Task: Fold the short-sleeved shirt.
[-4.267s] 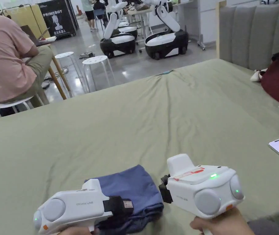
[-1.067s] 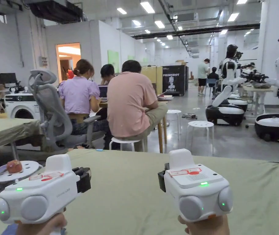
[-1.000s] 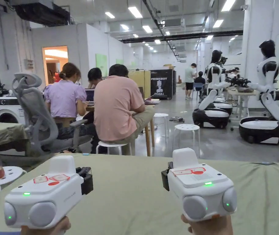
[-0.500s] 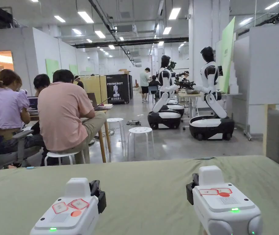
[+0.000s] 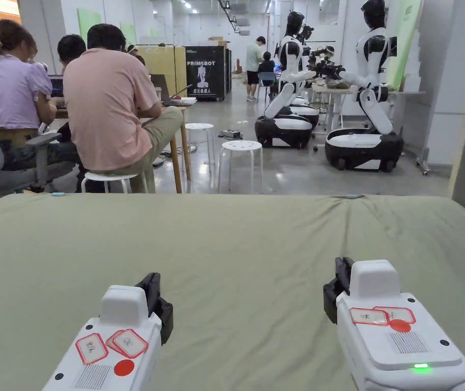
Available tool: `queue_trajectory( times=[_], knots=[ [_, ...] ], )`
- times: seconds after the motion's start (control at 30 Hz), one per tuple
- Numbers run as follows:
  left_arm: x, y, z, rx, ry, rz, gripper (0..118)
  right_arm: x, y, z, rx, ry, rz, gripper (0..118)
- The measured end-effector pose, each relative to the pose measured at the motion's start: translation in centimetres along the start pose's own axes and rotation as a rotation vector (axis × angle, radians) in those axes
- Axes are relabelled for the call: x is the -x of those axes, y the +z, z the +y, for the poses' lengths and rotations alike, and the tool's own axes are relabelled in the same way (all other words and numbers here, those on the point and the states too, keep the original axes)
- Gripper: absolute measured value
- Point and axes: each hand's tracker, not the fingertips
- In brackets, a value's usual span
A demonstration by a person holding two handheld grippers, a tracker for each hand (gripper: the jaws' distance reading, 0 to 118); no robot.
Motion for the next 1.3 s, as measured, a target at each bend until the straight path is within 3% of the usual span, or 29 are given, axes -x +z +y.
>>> queue_trajectory(
  times=[0.4, 0.43, 0.5, 0.63, 0.67, 0.7, 0.77, 0.83, 1.3],
  knots=[
    [-1.5, -2.8, -1.0, 0.017, 0.036, -0.025, 1, 0.2, -1.1, -0.9, 0.018, -0.016, -0.02, 7],
    [-1.5, -3.0, -1.0, 0.019, 0.031, -0.023, 5, 0.3, -1.2, -1.0, 0.021, -0.014, -0.022, 7],
    [-1.6, -2.8, -1.0, 0.025, 0.033, -0.015, 45, 0.2, -1.3, -1.3, 0.025, -0.016, -0.02, 7],
    [-1.4, -3.0, -1.7, -0.001, 0.022, 0.064, 82, -0.2, -1.3, -1.9, 0.03, -0.023, -0.015, 10],
    [-1.3, -3.2, -1.8, -0.001, 0.021, 0.063, 109, -0.4, -1.2, -2.1, 0.031, -0.029, -0.008, 25],
    [-1.2, -3.3, -1.8, 0.006, 0.027, 0.066, 118, -0.4, -1.4, -2.2, 0.035, -0.029, -0.003, 49],
    [-1.5, -2.5, -1.8, -0.013, 0.053, 0.049, 118, -0.2, -1.8, -2.4, 0.044, -0.027, -0.002, 118],
    [-1.7, -2.3, -1.5, -0.005, 0.071, 0.026, 118, -0.6, -1.3, -3.0, -0.035, -0.021, -0.036, 117],
    [-2.6, -2.2, -1.6, 0.014, 0.027, 0.018, 118, -0.9, -1.2, -3.2, 0.015, -0.042, -0.066, 118]
  ],
)
